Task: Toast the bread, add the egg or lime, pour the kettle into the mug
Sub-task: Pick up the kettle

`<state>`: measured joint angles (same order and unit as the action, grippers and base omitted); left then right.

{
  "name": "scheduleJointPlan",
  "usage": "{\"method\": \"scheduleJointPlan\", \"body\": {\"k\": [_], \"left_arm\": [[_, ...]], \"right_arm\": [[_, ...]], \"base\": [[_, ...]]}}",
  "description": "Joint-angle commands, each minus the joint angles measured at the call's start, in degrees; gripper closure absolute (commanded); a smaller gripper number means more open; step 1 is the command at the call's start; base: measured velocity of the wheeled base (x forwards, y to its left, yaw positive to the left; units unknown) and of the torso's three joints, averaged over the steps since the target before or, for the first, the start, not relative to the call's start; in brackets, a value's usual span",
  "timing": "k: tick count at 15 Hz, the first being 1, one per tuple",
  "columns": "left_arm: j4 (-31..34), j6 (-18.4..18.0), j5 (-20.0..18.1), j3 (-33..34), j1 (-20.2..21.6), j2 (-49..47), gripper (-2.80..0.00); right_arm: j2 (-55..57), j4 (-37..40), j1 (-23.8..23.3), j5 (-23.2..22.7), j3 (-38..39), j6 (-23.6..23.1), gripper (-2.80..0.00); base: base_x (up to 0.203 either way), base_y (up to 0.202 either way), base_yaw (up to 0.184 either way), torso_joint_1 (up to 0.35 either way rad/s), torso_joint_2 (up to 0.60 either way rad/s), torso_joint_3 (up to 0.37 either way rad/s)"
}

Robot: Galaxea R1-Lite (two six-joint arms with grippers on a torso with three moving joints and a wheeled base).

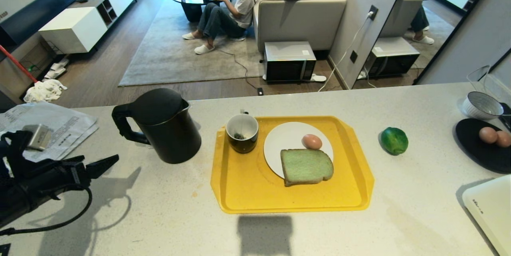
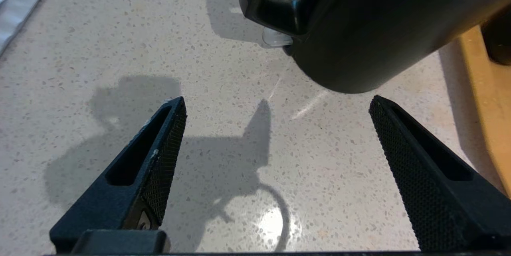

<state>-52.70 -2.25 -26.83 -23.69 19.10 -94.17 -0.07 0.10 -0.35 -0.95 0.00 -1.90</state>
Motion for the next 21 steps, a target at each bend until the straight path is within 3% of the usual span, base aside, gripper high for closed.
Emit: {"method": "scheduleJointPlan", "body": {"k": [1,11,21], "left_arm": [[-0.3,0.0,0.7,-1.9,-2.2,-4.0,-2.8],[-0.8,-1.6,2.3,-6.6,-2.1,-8.0,-2.8],[0.9,-7.3,2.3,-15.5,-2.1,-11.5,-2.8]], "right_arm": [[0.0,0.0,0.0,0.0,0.1,-0.1,0.0],[0.0,0.0,0.0,0.0,0.1,0.0,0.0],[0.0,0.0,0.0,0.0,0.1,0.0,0.0]], "base": [[0.0,0.0,0.0,0.0,0.0,0.0],[0.0,0.0,0.0,0.0,0.0,0.0],[0.0,0.0,0.0,0.0,0.0,0.0]]}}
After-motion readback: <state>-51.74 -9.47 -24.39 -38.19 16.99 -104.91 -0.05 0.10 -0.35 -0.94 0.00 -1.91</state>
